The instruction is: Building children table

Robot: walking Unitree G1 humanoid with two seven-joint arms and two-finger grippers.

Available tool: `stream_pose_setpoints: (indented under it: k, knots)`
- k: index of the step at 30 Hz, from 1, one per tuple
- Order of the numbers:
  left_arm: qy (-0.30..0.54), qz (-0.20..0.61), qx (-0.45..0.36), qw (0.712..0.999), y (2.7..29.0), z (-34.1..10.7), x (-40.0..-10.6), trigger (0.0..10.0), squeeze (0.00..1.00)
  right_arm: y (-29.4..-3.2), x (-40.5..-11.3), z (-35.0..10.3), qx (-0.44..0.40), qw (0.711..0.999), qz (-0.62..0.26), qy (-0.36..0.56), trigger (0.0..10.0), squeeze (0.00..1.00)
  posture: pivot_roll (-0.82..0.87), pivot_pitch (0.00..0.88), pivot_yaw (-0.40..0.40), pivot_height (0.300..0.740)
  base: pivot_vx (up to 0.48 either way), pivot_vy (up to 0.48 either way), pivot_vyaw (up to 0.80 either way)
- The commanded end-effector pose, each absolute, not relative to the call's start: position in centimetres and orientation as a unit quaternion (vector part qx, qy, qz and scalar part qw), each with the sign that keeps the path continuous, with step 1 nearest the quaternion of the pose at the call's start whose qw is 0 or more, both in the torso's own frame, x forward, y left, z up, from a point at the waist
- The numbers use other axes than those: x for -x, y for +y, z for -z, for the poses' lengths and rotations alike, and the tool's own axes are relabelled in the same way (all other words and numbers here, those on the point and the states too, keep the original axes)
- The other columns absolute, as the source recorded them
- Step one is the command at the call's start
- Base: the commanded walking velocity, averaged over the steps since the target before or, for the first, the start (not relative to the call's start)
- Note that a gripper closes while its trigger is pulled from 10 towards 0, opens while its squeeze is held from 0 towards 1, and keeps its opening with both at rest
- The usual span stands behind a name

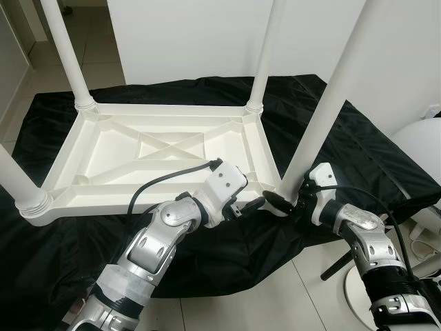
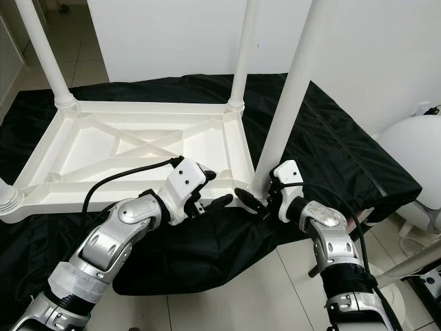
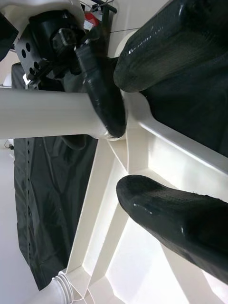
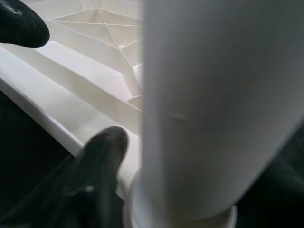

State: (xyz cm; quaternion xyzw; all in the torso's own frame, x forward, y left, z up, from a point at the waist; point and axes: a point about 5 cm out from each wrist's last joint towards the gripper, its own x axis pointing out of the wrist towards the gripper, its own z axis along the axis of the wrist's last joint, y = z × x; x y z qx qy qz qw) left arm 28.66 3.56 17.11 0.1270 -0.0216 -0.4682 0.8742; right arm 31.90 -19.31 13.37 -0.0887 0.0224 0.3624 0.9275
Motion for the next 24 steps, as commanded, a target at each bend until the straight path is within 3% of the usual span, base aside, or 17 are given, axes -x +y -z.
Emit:
stream_pose_setpoints:
  k: [1,10,11,12,13,17,20,24]
  knots:
    - [-0.024,0.476,-0.131,0.869,3.29,-17.15,-28.44,10.0,0.0,-18.74,-31.73,-12.52,0.087,0.919,-0.382,0.039,0.0,0.0,-0.04,0.0,-0.023,0.74,0.0,0.0,0.0]
    - [-0.028,0.485,-0.134,0.864,3.03,-16.97,-28.28,10.0,0.0,-18.73,-31.49,-12.1,0.084,0.919,-0.384,0.034,0.0,0.0,-0.05,0.0,-0.013,0.74,0.0,0.0,0.0]
    - [-0.029,0.485,-0.135,0.863,3.0,-16.96,-28.23,10.0,0.0,-18.72,-31.42,-12.06,0.084,0.92,-0.381,0.031,2.6,0.0,-0.05,0.0,-0.013,0.74,0.0,0.0,0.0]
    - [-0.029,0.485,-0.135,0.863,3.0,-16.96,-28.23,10.0,0.0,-18.72,-31.42,-12.06,0.084,0.92,-0.381,0.031,2.6,0.0,-0.05,0.0,-0.013,0.74,0.0,0.0,0.0]
    - [-0.03,0.485,-0.136,0.863,2.98,-16.93,-28.21,10.0,0.0,-18.62,-31.3,-12.11,0.08,0.924,-0.374,0.027,10.0,0.0,-0.05,0.0,-0.013,0.74,0.0,0.0,0.0]
    - [-0.03,0.485,-0.136,0.863,2.98,-16.92,-28.18,10.0,0.0,-18.56,-31.2,-12.15,0.076,0.926,-0.369,0.024,10.0,0.0,-0.05,0.0,-0.015,0.74,0.0,0.0,0.0]
    - [-0.041,0.484,-0.143,0.862,3.04,-16.82,-28.02,10.0,0.0,-18.37,-31.38,-12.5,0.064,0.952,-0.299,0.017,10.0,0.0,-0.05,0.0,-0.018,0.74,0.0,0.0,0.0]
    - [-0.042,0.48,-0.148,0.864,3.12,-16.67,-28.04,10.0,0.0,-18.05,-31.39,-12.31,0.051,0.965,-0.256,0.027,10.0,0.0,-0.05,0.0,-0.02,0.74,0.0,0.0,0.0]
